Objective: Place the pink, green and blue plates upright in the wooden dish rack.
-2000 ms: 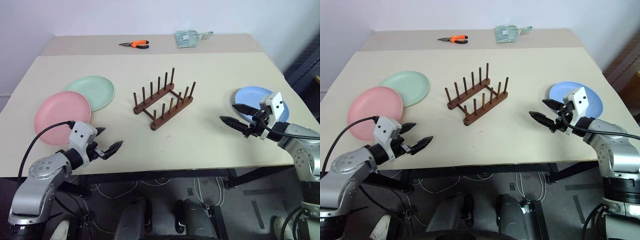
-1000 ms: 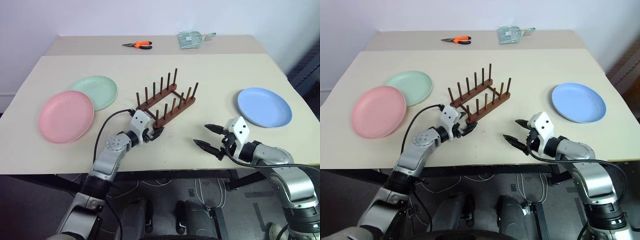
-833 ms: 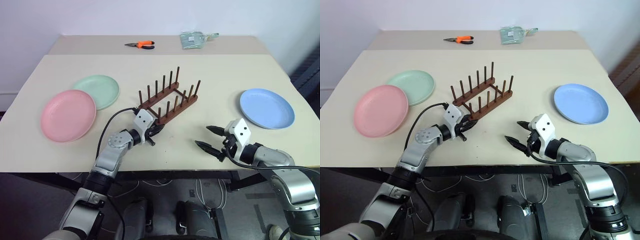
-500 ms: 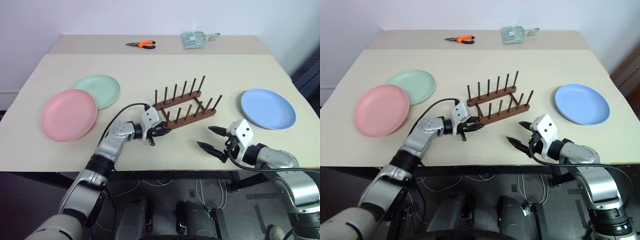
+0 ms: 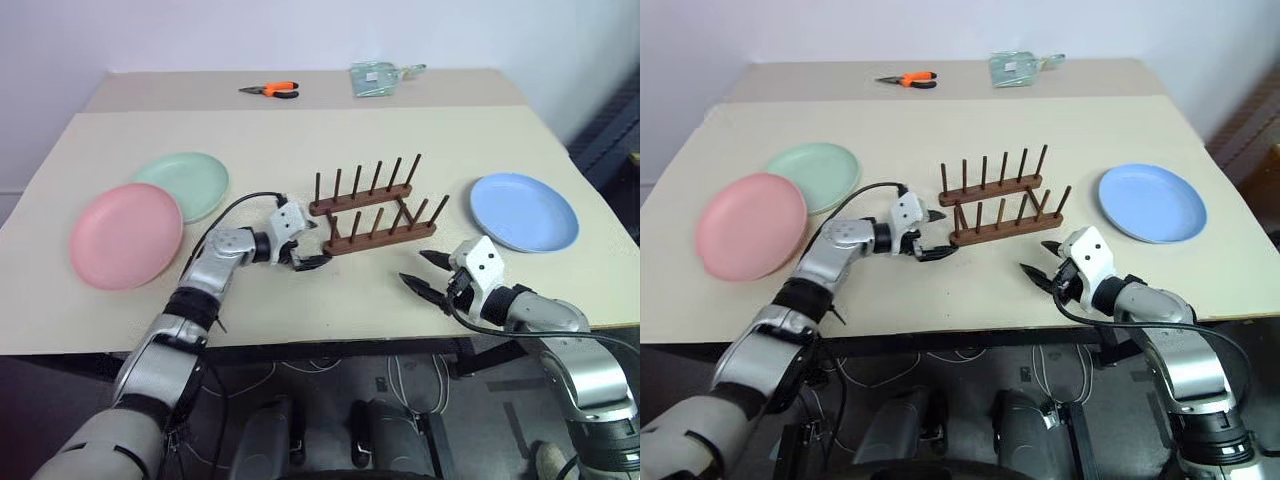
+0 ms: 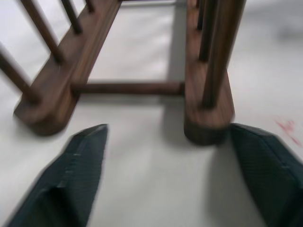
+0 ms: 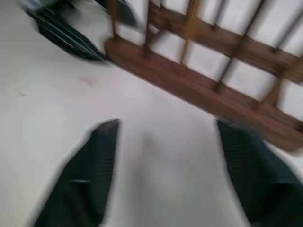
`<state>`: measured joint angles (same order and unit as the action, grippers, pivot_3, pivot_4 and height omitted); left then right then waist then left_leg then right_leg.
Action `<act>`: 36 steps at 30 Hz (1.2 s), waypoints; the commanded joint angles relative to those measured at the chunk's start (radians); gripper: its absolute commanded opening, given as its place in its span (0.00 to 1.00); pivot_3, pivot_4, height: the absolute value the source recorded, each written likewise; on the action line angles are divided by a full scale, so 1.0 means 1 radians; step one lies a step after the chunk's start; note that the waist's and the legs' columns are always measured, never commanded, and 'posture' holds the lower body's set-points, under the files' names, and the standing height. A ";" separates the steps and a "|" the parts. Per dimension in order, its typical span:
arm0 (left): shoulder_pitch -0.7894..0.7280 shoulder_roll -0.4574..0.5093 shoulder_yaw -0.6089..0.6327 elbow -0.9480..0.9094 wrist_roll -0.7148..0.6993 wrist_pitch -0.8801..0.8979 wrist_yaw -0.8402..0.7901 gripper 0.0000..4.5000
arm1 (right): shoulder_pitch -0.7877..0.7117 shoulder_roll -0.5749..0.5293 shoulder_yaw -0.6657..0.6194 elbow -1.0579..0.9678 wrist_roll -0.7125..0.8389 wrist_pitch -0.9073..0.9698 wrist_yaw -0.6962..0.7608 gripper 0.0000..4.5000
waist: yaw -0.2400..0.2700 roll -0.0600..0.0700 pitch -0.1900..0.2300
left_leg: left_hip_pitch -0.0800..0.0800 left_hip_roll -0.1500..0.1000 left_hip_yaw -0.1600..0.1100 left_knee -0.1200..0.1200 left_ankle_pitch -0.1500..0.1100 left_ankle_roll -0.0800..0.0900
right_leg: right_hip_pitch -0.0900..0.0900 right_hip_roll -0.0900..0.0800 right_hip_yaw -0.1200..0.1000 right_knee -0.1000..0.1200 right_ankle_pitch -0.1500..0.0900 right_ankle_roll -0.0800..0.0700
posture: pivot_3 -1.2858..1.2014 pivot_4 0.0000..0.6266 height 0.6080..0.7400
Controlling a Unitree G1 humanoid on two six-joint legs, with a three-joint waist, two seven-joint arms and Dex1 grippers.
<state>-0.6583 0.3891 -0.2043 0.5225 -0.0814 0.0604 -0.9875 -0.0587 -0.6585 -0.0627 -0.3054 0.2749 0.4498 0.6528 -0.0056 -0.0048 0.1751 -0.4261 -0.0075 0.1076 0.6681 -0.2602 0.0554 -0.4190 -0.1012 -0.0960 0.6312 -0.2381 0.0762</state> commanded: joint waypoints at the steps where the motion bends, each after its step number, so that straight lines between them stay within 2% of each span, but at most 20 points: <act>1: 0.152 0.079 0.006 -0.296 -0.074 0.222 -0.059 0.52 | -0.038 -0.018 -0.001 0.046 -0.038 -0.006 -0.007 0.20 | -0.014 0.000 0.000 | 0.000 0.000 0.000 0.000 0.000 -0.001 | 0.000 0.000 0.000 0.000 0.000 0.000 | 0.52 0.24 1.00; 2: 0.186 0.086 -0.006 -0.384 -0.087 0.273 -0.055 0.39 | -0.052 -0.020 0.010 0.067 -0.053 -0.010 -0.006 0.07 | -0.015 0.001 0.000 | 0.000 0.001 0.000 -0.001 0.001 -0.001 | 0.000 0.000 0.000 0.001 0.000 0.000 | 0.52 0.24 1.00; 3: 0.211 0.082 -0.025 -0.460 -0.085 0.318 -0.036 0.27 | -0.070 -0.020 0.025 0.091 -0.068 -0.011 -0.005 0.00 | -0.011 0.001 0.000 | 0.001 0.001 0.000 -0.001 0.001 -0.002 | 0.000 0.000 0.000 0.001 0.000 0.000 | 0.52 0.24 1.00; 4: 0.220 0.073 -0.044 -0.508 -0.078 0.353 -0.019 0.17 | -0.084 -0.018 0.036 0.111 -0.080 -0.011 -0.003 0.00 | -0.007 0.001 0.000 | 0.001 0.000 0.000 -0.001 0.001 -0.002 | 0.000 0.000 0.000 0.001 0.000 0.000 | 0.52 0.24 1.00; 9: 0.203 -0.014 -0.159 -0.554 0.083 0.427 0.169 0.17 | -0.199 0.012 0.101 0.267 -0.155 -0.031 -0.024 0.00 | 0.022 0.000 0.000 | 0.000 -0.001 0.000 0.001 0.000 0.000 | 0.002 -0.001 0.000 0.000 0.000 0.000 | 0.52 0.24 1.00; 15: 0.157 -0.140 -0.131 -0.424 0.185 0.468 0.437 0.17 | -0.351 0.071 0.156 0.487 -0.247 -0.095 -0.083 0.00 | 0.018 0.000 -0.001 | 0.003 -0.002 -0.001 0.003 0.000 0.001 | 0.006 0.000 0.000 0.000 0.000 0.001 | 0.52 0.24 1.00; 24: 0.079 -0.175 -0.049 -0.222 0.185 0.407 0.628 0.17 | -0.495 0.150 0.168 0.714 -0.329 -0.247 -0.177 0.00 | -0.003 0.000 -0.002 | 0.009 -0.001 -0.001 0.002 0.000 0.000 | 0.010 0.000 0.000 0.000 0.000 0.001 | 0.52 0.24 1.00; 26: 0.071 -0.180 -0.030 -0.204 0.181 0.387 0.661 0.17 | -0.507 0.163 0.165 0.730 -0.334 -0.263 -0.187 0.00 | -0.010 0.000 -0.002 | 0.009 -0.001 -0.001 0.002 0.000 -0.001 | 0.010 0.000 0.000 0.000 0.000 0.001 | 0.52 0.24 1.00; 28: 0.089 -0.170 -0.026 -0.254 0.157 0.390 0.627 0.17 | -0.491 0.158 0.157 0.691 -0.307 -0.265 -0.141 0.00 | -0.012 0.000 -0.002 | 0.010 -0.001 -0.001 0.001 0.001 -0.001 | 0.010 0.000 0.000 0.000 0.000 0.001 | 0.52 0.24 1.00; 31: 0.161 -0.140 0.017 -0.422 0.076 0.419 0.545 0.16 | -0.432 0.124 0.145 0.541 -0.235 -0.250 -0.016 0.19 | -0.013 0.000 -0.002 | 0.010 -0.001 -0.001 -0.002 0.001 -0.002 | 0.010 0.000 0.000 -0.001 0.000 0.001 | 0.52 0.24 1.00; 32: 0.192 -0.131 0.058 -0.493 0.024 0.427 0.519 0.22 | -0.406 0.109 0.145 0.473 -0.210 -0.255 0.028 0.29 | -0.012 0.001 -0.001 | 0.010 -0.001 -0.001 -0.003 0.001 -0.002 | 0.009 0.000 0.000 -0.001 0.000 0.001 | 0.52 0.24 1.00; 34: 0.266 -0.114 0.231 -0.673 -0.137 0.448 0.489 0.35 | -0.345 0.078 0.133 0.267 -0.089 -0.183 0.142 0.51 | -0.013 0.002 0.000 | 0.007 0.000 -0.001 -0.003 0.001 -0.002 | 0.007 -0.001 0.000 -0.001 0.000 0.001 | 0.52 0.24 1.00; 35: 0.287 -0.109 0.285 -0.727 -0.184 0.460 0.487 0.45 | -0.327 0.069 0.128 0.202 -0.051 -0.153 0.173 0.62 | -0.013 0.002 0.001 | 0.006 0.000 -0.001 -0.003 0.001 -0.002 | 0.005 -0.001 0.000 -0.001 0.000 0.001 | 0.52 0.24 1.00; 36: 0.289 -0.091 0.367 -0.741 -0.172 0.481 0.560 0.57 | -0.316 0.059 0.122 0.122 0.005 -0.101 0.202 0.74 | -0.011 0.002 0.001 | 0.004 0.000 -0.001 -0.003 0.001 -0.002 | 0.004 -0.001 0.000 -0.001 0.000 0.001 | 0.52 0.24 1.00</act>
<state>-0.3431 0.2749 0.0357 -0.1256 -0.2103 0.5314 -0.4762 -0.3616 -0.5849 0.0906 -0.0425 0.1888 0.3024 0.8005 -0.0166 -0.0031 0.1761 -0.4225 -0.0074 0.1059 0.6662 -0.2592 0.0525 -0.4155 -0.1025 -0.0959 0.6302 -0.2383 0.0774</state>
